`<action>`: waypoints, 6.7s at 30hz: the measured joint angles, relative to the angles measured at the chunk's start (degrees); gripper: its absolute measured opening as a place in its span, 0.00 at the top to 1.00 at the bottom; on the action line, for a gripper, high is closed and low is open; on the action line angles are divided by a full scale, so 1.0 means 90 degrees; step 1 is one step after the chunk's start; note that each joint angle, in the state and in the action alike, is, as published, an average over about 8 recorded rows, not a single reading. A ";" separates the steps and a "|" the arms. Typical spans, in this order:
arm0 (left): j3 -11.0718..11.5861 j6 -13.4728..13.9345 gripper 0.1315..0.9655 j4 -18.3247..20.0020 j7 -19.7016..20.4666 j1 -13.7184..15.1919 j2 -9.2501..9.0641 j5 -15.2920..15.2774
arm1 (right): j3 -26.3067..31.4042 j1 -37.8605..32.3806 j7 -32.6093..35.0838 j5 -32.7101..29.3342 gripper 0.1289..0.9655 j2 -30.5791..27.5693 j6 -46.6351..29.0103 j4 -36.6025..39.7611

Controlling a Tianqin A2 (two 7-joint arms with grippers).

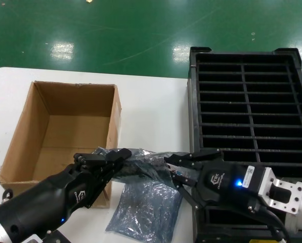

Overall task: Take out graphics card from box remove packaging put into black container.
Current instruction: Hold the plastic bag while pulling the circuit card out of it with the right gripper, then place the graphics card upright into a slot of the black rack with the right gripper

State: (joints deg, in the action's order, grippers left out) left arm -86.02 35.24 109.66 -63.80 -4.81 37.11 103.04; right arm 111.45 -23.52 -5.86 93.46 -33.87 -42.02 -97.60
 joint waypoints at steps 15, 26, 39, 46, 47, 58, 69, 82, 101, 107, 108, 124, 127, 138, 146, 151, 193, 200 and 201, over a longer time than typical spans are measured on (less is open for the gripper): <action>0.0000 0.0000 0.99 0.0000 0.0000 0.0000 0.0000 0.0000 | 0.0235 -0.0099 0.0684 0.0131 0.93 0.0182 -0.0242 0.0079; 0.0000 0.0000 0.99 0.0001 0.0000 0.0000 0.0000 0.0000 | 0.0185 0.0036 0.1177 0.0205 0.93 0.0179 -0.0194 -0.0133; 0.0000 0.0000 0.99 0.0001 0.0000 0.0000 0.0000 0.0000 | 0.0024 0.0145 0.1474 0.0234 0.93 0.0118 -0.0015 -0.0220; 0.0000 0.0000 0.99 0.0001 0.0000 0.0000 0.0000 0.0000 | -0.0082 0.0235 0.1499 0.0328 0.93 0.0026 0.0007 -0.0261; 0.0000 0.0000 0.99 0.0001 0.0000 0.0000 0.0000 0.0000 | -0.0101 0.0251 0.1505 0.0347 0.93 0.0012 0.0009 -0.0269; 0.0000 0.0000 0.99 0.0000 0.0000 0.0000 0.0000 0.0000 | -0.0375 0.0532 0.1564 0.0597 0.93 -0.0196 0.0042 -0.0491; 0.0000 0.0000 0.99 0.0000 0.0000 0.0000 0.0000 0.0000 | -0.0842 0.0954 0.1494 0.0935 0.93 -0.0562 0.0097 -0.1025; 0.0000 0.0000 0.99 0.0000 0.0000 0.0000 0.0000 0.0000 | -0.1827 0.1544 0.1353 0.1390 0.93 -0.1169 0.0233 -0.1717; 0.0000 0.0000 0.99 0.0000 0.0000 0.0000 0.0000 0.0000 | -0.4123 0.2640 0.0999 0.1843 0.93 -0.2014 0.0312 -0.2129; 0.0000 0.0000 0.99 0.0000 0.0000 0.0000 0.0000 0.0000 | -0.4828 0.2896 0.1027 0.1953 0.93 -0.2113 0.0129 -0.1988; 0.0000 0.0000 0.99 0.0000 0.0000 0.0000 0.0000 0.0000 | -0.4895 0.2913 0.1065 0.1950 0.93 -0.2131 0.0099 -0.1951; 0.0000 0.0000 0.99 0.0000 0.0000 0.0000 0.0000 0.0000 | -0.2941 0.1298 0.1709 0.1171 0.93 -0.2615 -0.0588 -0.0884; 0.0000 0.0000 0.99 0.0000 0.0000 0.0000 0.0000 0.0000 | -0.2410 0.0860 0.1412 0.0858 0.93 -0.2644 -0.0735 -0.0808; 0.0000 0.0000 0.99 0.0000 0.0000 0.0000 0.0000 0.0000 | -0.0998 -0.0476 0.0493 -0.0336 0.93 -0.2400 -0.1293 -0.0470; 0.0000 0.0000 0.99 0.0000 0.0000 0.0000 0.0000 0.0000 | -0.0599 -0.0967 0.0084 -0.0939 0.93 -0.2243 -0.1415 -0.0294; 0.0000 0.0000 0.99 0.0000 0.0000 0.0000 0.0000 0.0000 | -0.0493 -0.1138 -0.0013 -0.1136 0.93 -0.2192 -0.1453 -0.0245; 0.0000 0.0000 0.99 0.0001 0.0000 0.0000 0.0000 0.0000 | -0.0694 -0.0676 -0.0113 -0.1092 0.93 -0.2749 -0.1559 -0.0992; 0.0000 0.0000 0.99 0.0001 0.0000 0.0000 0.0000 0.0000 | -0.0586 -0.0784 -0.0106 -0.1201 0.93 -0.2668 -0.1633 -0.0940; 0.0000 0.0000 0.99 0.0001 0.0000 0.0000 0.0000 0.0000 | -0.0573 -0.0800 -0.0107 -0.1218 0.93 -0.2657 -0.1643 -0.0929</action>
State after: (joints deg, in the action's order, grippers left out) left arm -86.02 35.24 109.67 -63.80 -4.81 37.11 103.04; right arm 106.30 -30.73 -6.83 82.50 -57.79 -56.81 -105.97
